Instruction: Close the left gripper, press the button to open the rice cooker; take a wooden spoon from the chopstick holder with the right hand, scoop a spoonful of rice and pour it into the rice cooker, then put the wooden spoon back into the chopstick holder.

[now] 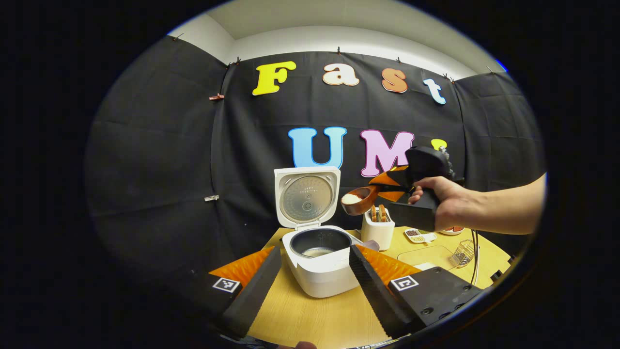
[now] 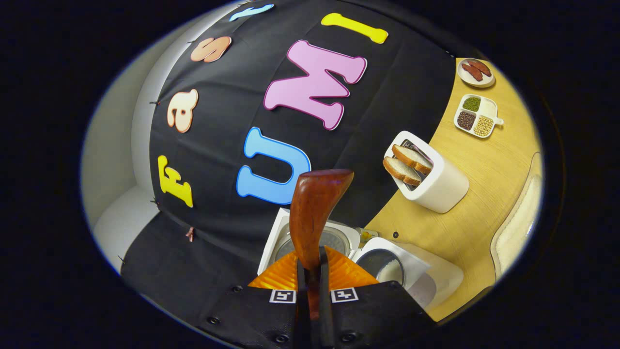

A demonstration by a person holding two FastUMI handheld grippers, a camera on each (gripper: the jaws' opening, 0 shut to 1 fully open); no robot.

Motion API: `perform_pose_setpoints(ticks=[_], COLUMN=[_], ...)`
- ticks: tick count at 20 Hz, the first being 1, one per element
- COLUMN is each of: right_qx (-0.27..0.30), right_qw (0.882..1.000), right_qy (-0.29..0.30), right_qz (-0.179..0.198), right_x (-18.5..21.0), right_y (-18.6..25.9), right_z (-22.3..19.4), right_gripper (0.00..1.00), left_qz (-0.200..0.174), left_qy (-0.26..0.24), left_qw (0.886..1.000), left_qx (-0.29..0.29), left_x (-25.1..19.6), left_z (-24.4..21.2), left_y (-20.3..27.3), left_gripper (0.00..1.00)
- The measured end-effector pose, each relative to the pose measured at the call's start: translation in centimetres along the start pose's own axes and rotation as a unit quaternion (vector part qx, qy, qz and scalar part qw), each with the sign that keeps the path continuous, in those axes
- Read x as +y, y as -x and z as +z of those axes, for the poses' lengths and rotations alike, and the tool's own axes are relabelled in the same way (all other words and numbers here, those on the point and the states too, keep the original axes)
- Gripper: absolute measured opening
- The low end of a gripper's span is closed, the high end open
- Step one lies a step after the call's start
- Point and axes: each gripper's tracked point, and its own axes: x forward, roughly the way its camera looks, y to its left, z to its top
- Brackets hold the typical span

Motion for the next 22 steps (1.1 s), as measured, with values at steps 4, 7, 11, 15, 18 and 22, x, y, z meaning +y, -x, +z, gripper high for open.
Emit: perform_pose_setpoints(ticks=[4, 7, 11, 15, 18, 22], right_qx=[0.003, 0.011, 0.027, 0.043, 0.058, 0.078], right_qw=[0.993, 0.981, 0.961, 0.940, 0.917, 0.881], right_qy=[0.119, 0.193, 0.272, 0.337, 0.394, 0.466], right_qz=[-0.022, -0.030, -0.035, -0.030, -0.025, 0.000], right_x=[-0.5, -1.0, -1.2, -1.6, -2.1, -1.7], right_y=[-4.0, -6.4, -9.0, -9.6, -9.7, -9.7], right_z=[-1.7, -2.1, -3.2, -4.4, -5.6, -7.8], right_gripper=[0.11, 0.11, 0.11, 0.11, 0.11, 0.11], left_qz=[0.006, 0.005, 0.007, 0.005, 0.007, 0.004], left_qy=[-0.002, 0.005, 0.013, 0.031, 0.033, 0.031], left_qw=[1.000, 1.000, 0.999, 0.999, 0.998, 0.998], left_qx=[0.012, 0.020, 0.030, 0.041, 0.046, 0.053], left_x=[1.4, 1.9, 2.3, 2.5, 2.7, 2.7], left_z=[-0.9, -1.4, -2.1, -3.1, -3.6, -4.3], left_y=[-0.6, -1.0, -1.4, -1.5, -1.4, -1.3], left_gripper=[0.97, 0.97, 0.97, 0.97, 0.98, 0.98])
